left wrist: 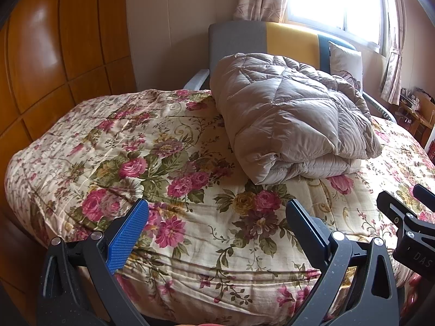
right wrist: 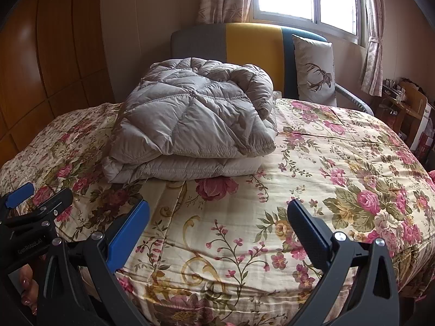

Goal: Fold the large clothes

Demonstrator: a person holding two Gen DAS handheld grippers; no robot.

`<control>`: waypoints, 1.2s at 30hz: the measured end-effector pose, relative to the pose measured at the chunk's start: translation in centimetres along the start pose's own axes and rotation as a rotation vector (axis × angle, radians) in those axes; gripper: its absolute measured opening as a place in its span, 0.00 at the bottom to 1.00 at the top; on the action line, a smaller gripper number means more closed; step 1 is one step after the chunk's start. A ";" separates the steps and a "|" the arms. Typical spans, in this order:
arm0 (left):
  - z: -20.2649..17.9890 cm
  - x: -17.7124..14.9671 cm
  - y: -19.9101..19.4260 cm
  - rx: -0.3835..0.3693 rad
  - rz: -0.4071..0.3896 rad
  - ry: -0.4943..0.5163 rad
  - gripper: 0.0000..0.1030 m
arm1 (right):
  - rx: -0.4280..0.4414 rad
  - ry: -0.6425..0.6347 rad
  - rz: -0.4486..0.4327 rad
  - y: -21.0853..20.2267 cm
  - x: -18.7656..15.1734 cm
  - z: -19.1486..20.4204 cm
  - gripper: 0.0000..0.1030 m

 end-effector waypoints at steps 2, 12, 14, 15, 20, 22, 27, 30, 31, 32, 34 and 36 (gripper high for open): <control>-0.1 0.0 0.1 0.001 0.002 0.001 0.97 | 0.002 -0.001 -0.001 0.0 0.0 0.0 0.98; -0.2 -0.2 0.4 0.000 0.016 0.009 0.97 | 0.008 0.003 0.013 0.5 -0.1 -0.2 0.98; -0.3 -0.3 0.5 -0.004 0.024 0.008 0.97 | 0.008 0.003 0.012 0.5 -0.1 -0.3 0.98; -0.3 -0.3 0.6 -0.007 0.029 0.007 0.97 | 0.010 0.005 0.013 0.6 -0.1 -0.3 0.98; -0.4 -0.4 0.8 -0.017 0.036 -0.001 0.97 | 0.010 0.012 0.025 0.9 -0.2 -0.6 0.98; -0.6 -0.4 0.8 -0.019 0.034 -0.001 0.97 | 0.011 0.017 0.026 1.0 -0.3 -0.7 0.98; -0.6 -0.5 1.2 -0.016 0.048 -0.015 0.97 | 0.013 0.026 0.034 1.4 -0.4 -1.0 0.98; -0.8 -0.8 1.7 -0.011 0.066 -0.015 0.97 | 0.012 0.035 0.042 1.7 -0.5 -1.3 0.98; -0.8 -0.8 1.8 -0.010 0.069 -0.015 0.97 | 0.013 0.039 0.046 1.8 -0.5 -1.5 0.98; -0.8 -0.9 1.9 -0.008 0.074 -0.014 0.97 | 0.013 0.044 0.050 1.9 -0.5 -1.8 0.98; -0.9 -1.0 2.2 -0.008 0.086 -0.014 0.97 | 0.011 0.057 0.051 2.1 -0.2 -2.6 0.98; -0.9 -1.0 2.7 -0.014 0.105 -0.015 0.97 | 0.001 0.079 0.051 2.4 0.3 -3.9 0.98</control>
Point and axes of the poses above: each gripper's, at about its wrist camera, not at the fingertips, and y roughly the way its jaws point, z to its left, x to its top, the point moved 9 cm from there along y, roughly the way its jaws point, and after that the axes turned 13 degrees about x, right-handed, at the moved point
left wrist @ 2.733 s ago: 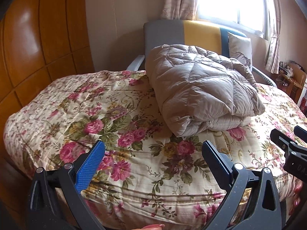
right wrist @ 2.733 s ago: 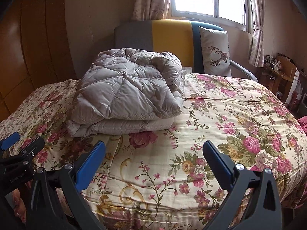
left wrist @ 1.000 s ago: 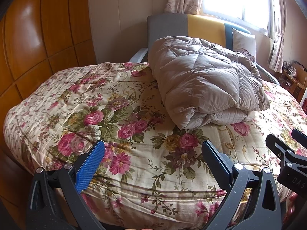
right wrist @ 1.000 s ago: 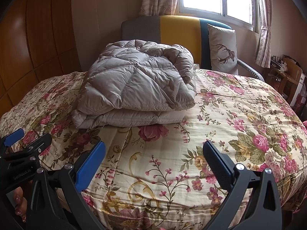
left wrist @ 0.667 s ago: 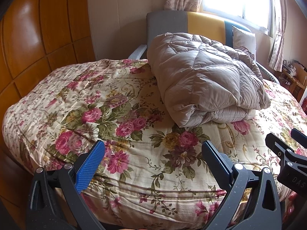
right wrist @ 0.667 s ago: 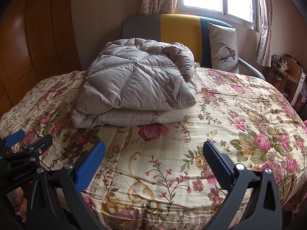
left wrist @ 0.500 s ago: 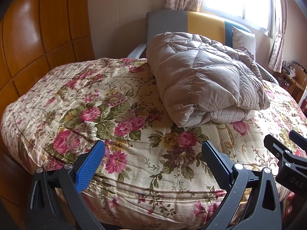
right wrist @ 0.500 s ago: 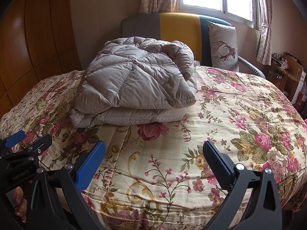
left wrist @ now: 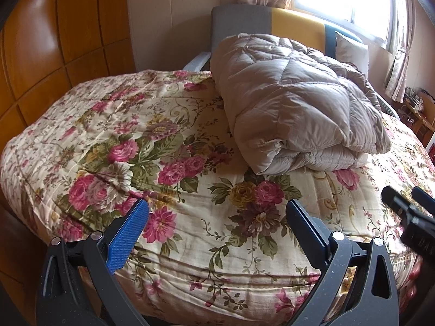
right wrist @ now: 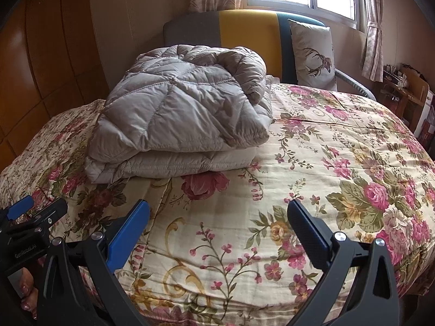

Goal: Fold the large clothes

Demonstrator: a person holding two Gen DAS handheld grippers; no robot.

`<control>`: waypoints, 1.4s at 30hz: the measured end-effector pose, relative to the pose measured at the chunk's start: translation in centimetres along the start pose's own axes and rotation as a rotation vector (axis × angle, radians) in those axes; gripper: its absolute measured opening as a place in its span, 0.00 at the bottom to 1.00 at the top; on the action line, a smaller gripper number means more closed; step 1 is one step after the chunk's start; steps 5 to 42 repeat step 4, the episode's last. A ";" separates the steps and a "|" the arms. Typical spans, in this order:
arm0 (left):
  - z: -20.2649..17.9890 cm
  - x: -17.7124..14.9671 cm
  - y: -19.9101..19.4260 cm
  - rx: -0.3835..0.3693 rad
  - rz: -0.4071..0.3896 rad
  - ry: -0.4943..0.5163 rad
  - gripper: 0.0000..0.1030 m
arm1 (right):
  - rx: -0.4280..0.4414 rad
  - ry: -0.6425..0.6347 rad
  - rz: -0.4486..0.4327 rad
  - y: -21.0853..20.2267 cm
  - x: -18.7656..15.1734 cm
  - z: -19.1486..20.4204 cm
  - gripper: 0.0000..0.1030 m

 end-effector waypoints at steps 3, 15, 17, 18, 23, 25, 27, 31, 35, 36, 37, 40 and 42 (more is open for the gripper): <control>0.2 0.1 0.9 -0.002 0.017 -0.003 0.97 | -0.027 0.047 -0.004 0.5 1.4 -3.4 0.98; 0.4 0.2 1.4 -0.001 0.028 -0.002 0.97 | -0.051 0.058 -0.002 0.8 2.1 -5.2 0.98; 0.4 0.2 1.4 -0.001 0.028 -0.002 0.97 | -0.051 0.058 -0.002 0.8 2.1 -5.2 0.98; 0.4 0.2 1.4 -0.001 0.028 -0.002 0.97 | -0.051 0.058 -0.002 0.8 2.1 -5.2 0.98; 0.4 0.2 1.4 -0.001 0.028 -0.002 0.97 | -0.051 0.058 -0.002 0.8 2.1 -5.2 0.98; 0.4 0.2 1.4 -0.001 0.028 -0.002 0.97 | -0.051 0.058 -0.002 0.8 2.1 -5.2 0.98; 0.4 0.2 1.4 -0.001 0.028 -0.002 0.97 | -0.051 0.058 -0.002 0.8 2.1 -5.2 0.98; 0.4 0.2 1.4 -0.001 0.028 -0.002 0.97 | -0.051 0.058 -0.002 0.8 2.1 -5.2 0.98; 0.4 0.2 1.4 -0.001 0.028 -0.002 0.97 | -0.051 0.058 -0.002 0.8 2.1 -5.2 0.98; 0.4 0.2 1.4 -0.001 0.028 -0.002 0.97 | -0.051 0.058 -0.002 0.8 2.1 -5.2 0.98; 0.4 0.2 1.4 -0.001 0.028 -0.002 0.97 | -0.051 0.058 -0.002 0.8 2.1 -5.2 0.98; 0.4 0.2 1.4 -0.001 0.028 -0.002 0.97 | -0.051 0.058 -0.002 0.8 2.1 -5.2 0.98; 0.4 0.2 1.4 -0.001 0.028 -0.002 0.97 | -0.051 0.058 -0.002 0.8 2.1 -5.2 0.98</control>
Point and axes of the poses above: each gripper's, at about its wrist camera, not at the fingertips, and y roughly the way its jaws point, z to its left, x to its top, the point moved 9 cm from there along y, roughly the way its jaws point, and after that the axes turned 13 degrees about x, right-handed, at the moved point
